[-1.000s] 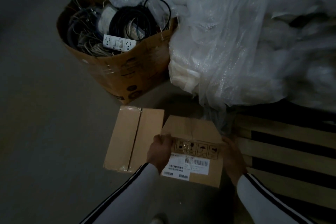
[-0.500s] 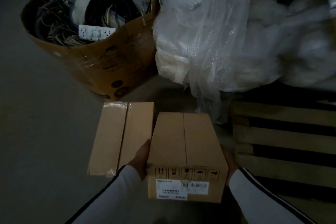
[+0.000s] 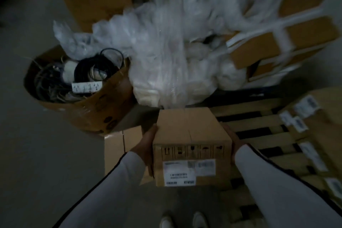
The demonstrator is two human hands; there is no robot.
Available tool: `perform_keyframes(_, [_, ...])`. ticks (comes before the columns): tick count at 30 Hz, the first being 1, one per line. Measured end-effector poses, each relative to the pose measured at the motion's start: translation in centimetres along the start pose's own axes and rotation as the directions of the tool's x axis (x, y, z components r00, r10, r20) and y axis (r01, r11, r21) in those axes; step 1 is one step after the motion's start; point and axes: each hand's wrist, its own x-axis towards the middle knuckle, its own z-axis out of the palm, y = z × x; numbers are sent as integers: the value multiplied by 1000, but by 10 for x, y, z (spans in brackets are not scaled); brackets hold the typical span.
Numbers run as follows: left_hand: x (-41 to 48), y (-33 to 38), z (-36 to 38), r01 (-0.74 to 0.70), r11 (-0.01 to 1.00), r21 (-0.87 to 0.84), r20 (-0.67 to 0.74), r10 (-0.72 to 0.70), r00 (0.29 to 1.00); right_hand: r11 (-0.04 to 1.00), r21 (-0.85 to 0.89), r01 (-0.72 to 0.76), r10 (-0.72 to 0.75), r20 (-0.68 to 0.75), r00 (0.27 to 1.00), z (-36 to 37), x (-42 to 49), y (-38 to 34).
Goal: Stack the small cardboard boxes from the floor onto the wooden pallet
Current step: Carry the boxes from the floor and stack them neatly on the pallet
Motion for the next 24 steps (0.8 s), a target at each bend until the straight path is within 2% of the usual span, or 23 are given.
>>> perform_keyframes(1, [-23, 5, 9, -24, 999, 25, 43, 23, 999, 1000, -4, -19, 19, -2, 1000, -1, -30, -13])
perform_keyframes(2, [-55, 6, 23, -79, 995, 68, 55, 75, 996, 999, -40, -15, 11, -81, 997, -4, -73, -29])
perform_keyframes(3, [-79, 13, 35, -137, 988, 67, 99, 130, 987, 999, -38, -6, 3, -93, 996, -9, -100, -44])
perform_keyframes(8, [-209, 31, 115, -320, 944, 76, 267, 290, 919, 998, -42, 43, -54, -310, 949, -82, -226, -101])
perform_keyframes(11, [-249, 48, 167, -399, 911, 102, 379, 335, 863, 976, -113, 187, -212, -287, 934, -124, -276, -107])
perform_keyframes(16, [-296, 40, 265, -557, 815, 158, 549, 396, 736, 916, -231, 329, -394, -354, 848, -199, -334, -102])
perform_keyframes(19, [-308, 21, 307, -605, 768, 210, 634, 364, 682, 919, -164, 358, -394, -388, 833, -248, -348, -102])
perform_keyframes(21, [-320, 5, 339, -671, 703, 236, 664, 388, 640, 926, -130, 354, -372, -469, 801, -287, -357, -101])
perform_keyframes(24, [-324, -6, 382, -707, 661, 250, 669, 410, 620, 921, -55, 387, -360, -502, 786, -343, -355, -101])
